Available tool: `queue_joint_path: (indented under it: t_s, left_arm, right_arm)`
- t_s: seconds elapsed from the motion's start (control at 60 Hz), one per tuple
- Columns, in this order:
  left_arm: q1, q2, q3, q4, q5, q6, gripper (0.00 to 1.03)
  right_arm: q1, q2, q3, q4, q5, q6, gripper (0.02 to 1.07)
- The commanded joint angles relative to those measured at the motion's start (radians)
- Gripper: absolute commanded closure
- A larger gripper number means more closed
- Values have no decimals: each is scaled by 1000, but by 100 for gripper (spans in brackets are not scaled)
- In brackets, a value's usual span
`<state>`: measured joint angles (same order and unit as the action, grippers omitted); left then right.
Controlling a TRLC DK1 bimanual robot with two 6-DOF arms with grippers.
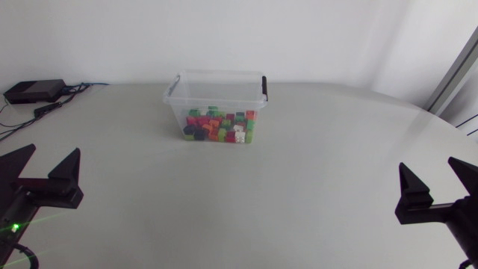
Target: Place the duplo bricks in the container
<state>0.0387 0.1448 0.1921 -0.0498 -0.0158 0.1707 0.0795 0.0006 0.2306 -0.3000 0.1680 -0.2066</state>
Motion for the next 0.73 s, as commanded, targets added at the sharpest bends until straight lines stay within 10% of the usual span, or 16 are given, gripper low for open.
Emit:
queue_joint_path:
  t_s: [0.0, 0.717]
  left_arm:
    - [-11, -25, -42, 20, 5, -53, 7]
    - [-39, -145, -192, 50, 16, -171, 8]
  right_arm:
    - [-15, -4, -48, 48, -22, 54, 6]
    - [-80, -1, -231, 300, -168, 207, 6]
